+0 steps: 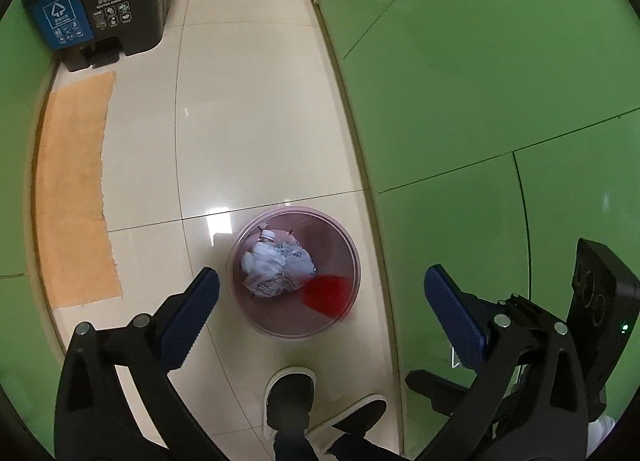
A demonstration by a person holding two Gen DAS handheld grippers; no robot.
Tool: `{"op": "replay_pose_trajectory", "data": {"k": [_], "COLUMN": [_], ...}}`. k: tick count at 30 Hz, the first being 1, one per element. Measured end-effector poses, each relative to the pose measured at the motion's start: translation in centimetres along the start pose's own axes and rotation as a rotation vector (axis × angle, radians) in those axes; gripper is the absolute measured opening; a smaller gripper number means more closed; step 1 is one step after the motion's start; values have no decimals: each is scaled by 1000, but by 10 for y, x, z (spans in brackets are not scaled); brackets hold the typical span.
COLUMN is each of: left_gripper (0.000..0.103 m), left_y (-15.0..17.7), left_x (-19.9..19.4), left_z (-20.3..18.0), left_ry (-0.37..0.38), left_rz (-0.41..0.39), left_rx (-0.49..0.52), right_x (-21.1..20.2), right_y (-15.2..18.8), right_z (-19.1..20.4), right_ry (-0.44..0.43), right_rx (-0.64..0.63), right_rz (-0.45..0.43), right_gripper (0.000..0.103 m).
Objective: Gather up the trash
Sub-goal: 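Carry the paper and red cloth to the wastebasket and release both, then move both tools back over the counter toward the paper roll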
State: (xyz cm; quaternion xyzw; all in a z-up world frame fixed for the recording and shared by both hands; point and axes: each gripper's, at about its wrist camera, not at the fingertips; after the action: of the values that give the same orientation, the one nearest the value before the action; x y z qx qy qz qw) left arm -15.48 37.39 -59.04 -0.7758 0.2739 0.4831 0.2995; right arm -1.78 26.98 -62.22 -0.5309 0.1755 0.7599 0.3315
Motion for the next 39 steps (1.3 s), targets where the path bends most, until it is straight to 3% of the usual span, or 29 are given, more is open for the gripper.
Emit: {"op": "replay_pose_trajectory", "data": {"k": [8, 14, 22, 29, 34, 39], "left_gripper": [100, 100, 100, 100, 100, 100], "left_y": [-5, -4, -5, -14, -22, -37], "left_x": [-21, -81, -205, -329, -393, -437], "left_z": [-9, -38, -97, -161, -205, -245], "left_ry": [-15, -18, -21, -14, -10, 15], "left_rz": [1, -10, -59, -167, -245, -309], "left_rx": [6, 19, 86, 173, 260, 337], "right_x": [-23, -81, -216, -356, -437, -508], "right_y": [3, 8, 23, 44, 63, 90], "right_z": [9, 28, 73, 104, 103, 77], "right_ry": [26, 55, 72, 69, 87, 146], "right_rx": [17, 23, 18, 23, 57, 136], "right_rz": [-6, -35, -138, -317, -458, -594], "right_gripper": [97, 97, 97, 97, 97, 97]}}
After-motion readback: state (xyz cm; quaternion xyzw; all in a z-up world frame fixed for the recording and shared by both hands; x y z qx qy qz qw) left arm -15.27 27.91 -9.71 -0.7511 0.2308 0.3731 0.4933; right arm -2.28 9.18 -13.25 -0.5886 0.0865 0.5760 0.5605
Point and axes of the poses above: each gripper's, at about its wrist camera, not at the fingertips, and x roughly the way its jaws point, z to its left, y to its underside, and after that the axes turned 9 degrees about x, right-handed
